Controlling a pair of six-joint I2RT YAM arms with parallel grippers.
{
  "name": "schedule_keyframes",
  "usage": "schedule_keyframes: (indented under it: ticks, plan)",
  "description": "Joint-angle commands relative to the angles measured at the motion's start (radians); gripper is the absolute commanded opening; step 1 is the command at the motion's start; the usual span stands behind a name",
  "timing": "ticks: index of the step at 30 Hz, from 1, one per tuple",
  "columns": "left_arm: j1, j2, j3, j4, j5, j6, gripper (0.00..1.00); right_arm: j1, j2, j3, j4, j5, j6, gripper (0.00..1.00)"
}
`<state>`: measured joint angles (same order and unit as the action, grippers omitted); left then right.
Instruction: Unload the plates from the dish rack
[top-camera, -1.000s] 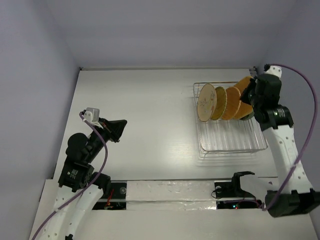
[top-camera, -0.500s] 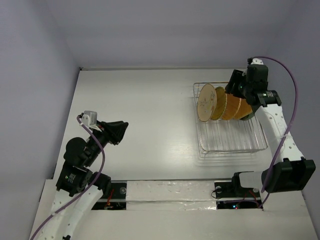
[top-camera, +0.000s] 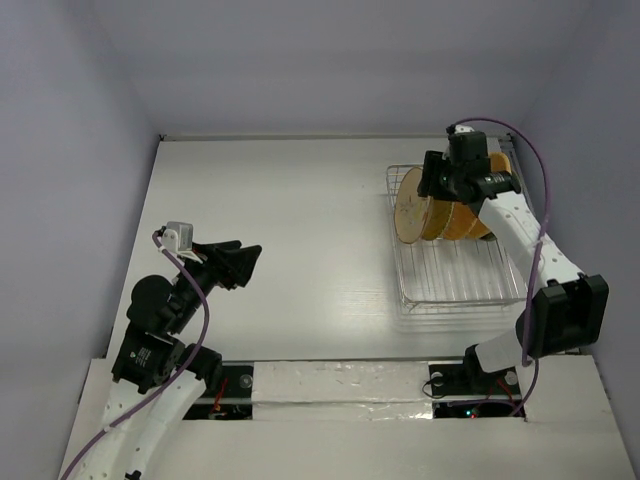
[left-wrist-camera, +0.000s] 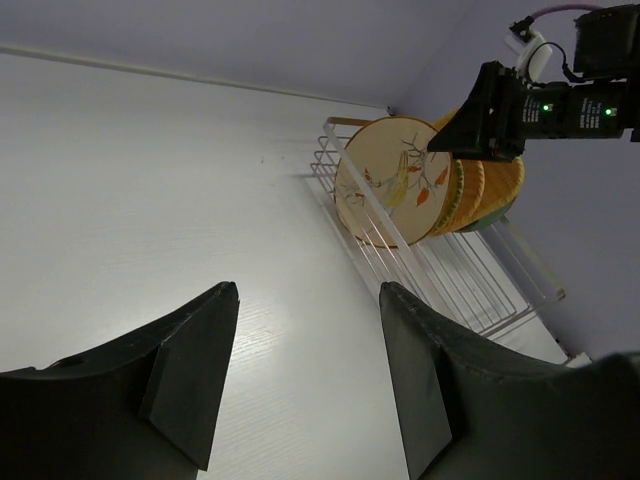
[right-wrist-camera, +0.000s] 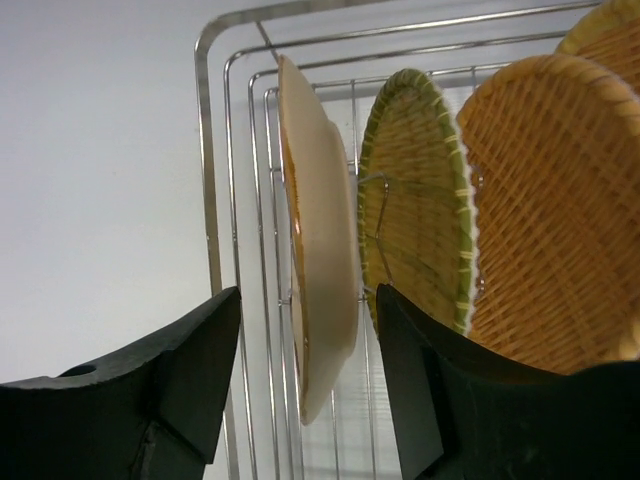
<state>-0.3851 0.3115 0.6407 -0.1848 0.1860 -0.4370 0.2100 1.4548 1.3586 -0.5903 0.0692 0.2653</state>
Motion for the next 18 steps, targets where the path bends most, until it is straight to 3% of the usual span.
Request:
schedule_keyframes:
  ticks: [1,12,15,18]
  plan:
    - [-0.005,-0.006,0.004,0.031,-0.014,-0.005,0.55,0.029,0.022,0.057,0.029,0.092,-0.014,0.61]
    - [-0.005,-0.009,0.002,0.033,-0.008,-0.006,0.55,0.149,0.174,0.18,-0.078,0.378,-0.046,0.44]
    - [-0.005,-0.012,0.002,0.033,-0.005,-0.005,0.55,0.17,0.19,0.221,-0.111,0.458,-0.054,0.35]
    - [-0.005,-0.018,0.002,0.034,-0.005,-0.005,0.55,0.18,0.213,0.254,-0.147,0.535,-0.066,0.14]
